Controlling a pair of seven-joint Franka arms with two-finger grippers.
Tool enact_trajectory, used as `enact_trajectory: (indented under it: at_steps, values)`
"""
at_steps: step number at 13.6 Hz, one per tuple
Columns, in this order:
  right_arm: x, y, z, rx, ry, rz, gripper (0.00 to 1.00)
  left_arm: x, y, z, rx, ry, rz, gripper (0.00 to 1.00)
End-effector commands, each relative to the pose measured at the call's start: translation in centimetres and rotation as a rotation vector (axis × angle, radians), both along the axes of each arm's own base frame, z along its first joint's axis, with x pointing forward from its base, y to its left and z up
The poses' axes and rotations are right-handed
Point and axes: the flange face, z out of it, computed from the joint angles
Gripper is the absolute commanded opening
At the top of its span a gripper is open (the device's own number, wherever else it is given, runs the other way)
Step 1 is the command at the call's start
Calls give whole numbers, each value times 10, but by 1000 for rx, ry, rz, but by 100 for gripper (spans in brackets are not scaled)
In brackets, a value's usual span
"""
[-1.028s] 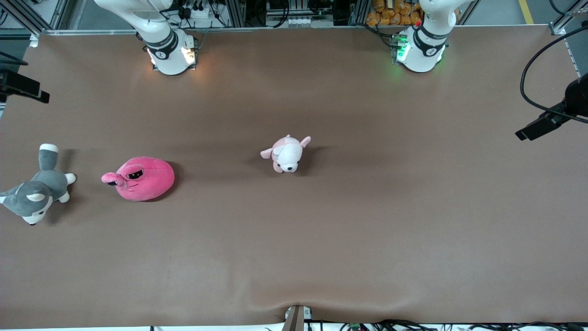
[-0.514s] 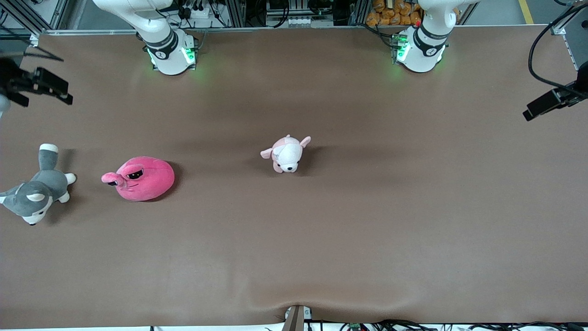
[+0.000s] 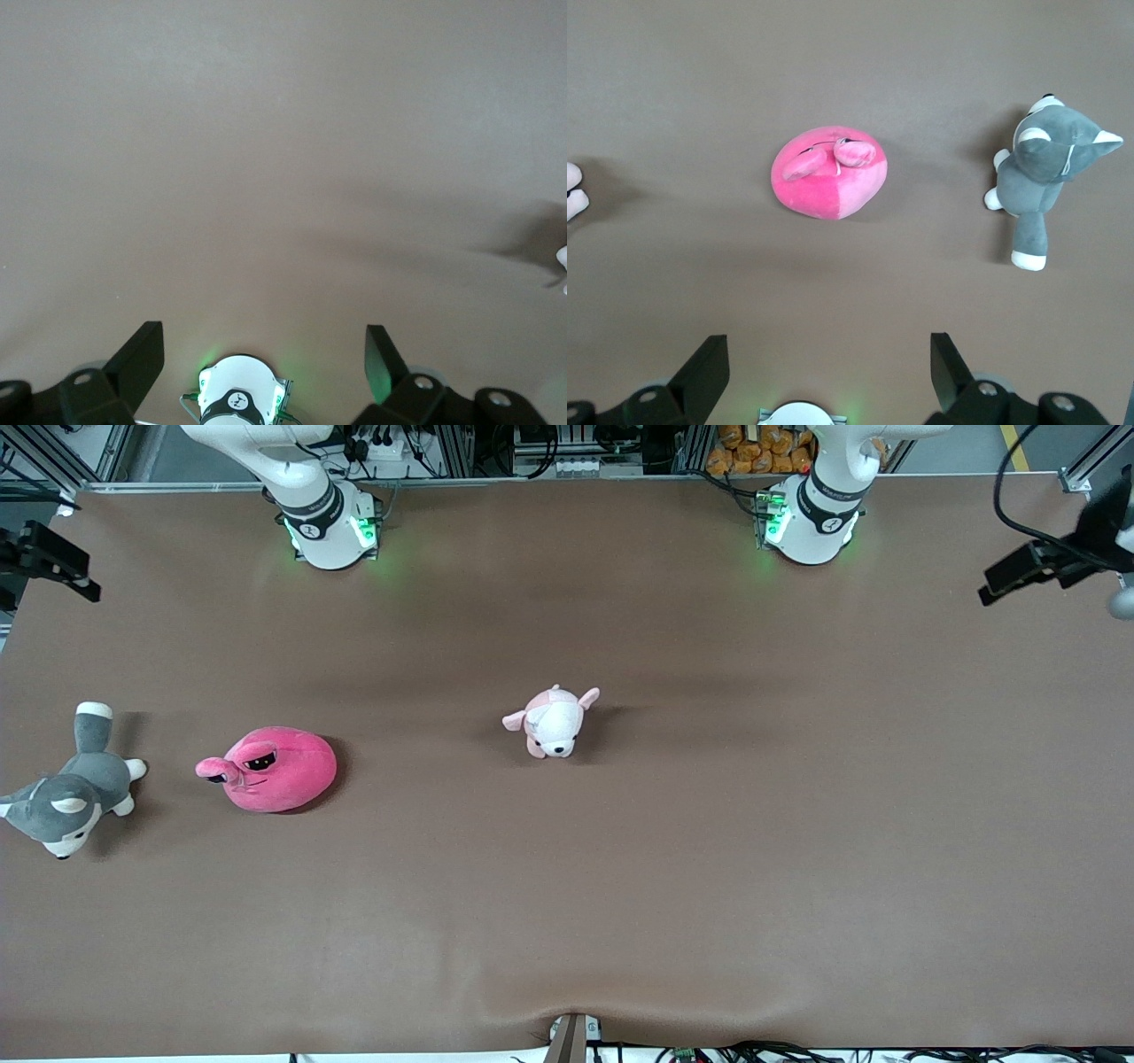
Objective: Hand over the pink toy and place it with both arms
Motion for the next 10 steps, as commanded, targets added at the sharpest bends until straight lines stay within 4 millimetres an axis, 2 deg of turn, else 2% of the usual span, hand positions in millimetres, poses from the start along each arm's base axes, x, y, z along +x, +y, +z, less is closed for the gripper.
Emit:
enact_trajectory:
  at_steps: [1, 5, 10]
  values:
    - [12, 0, 8, -18, 10, 15, 100, -7, 2, -2, -1, -31, -32, 100]
    - [12, -2, 7, -19, 16, 10, 100, 2, 8, 13, -2, -62, -30, 100]
    - [12, -3, 6, -19, 19, 8, 100, 4, 12, 10, 38, -52, -35, 100]
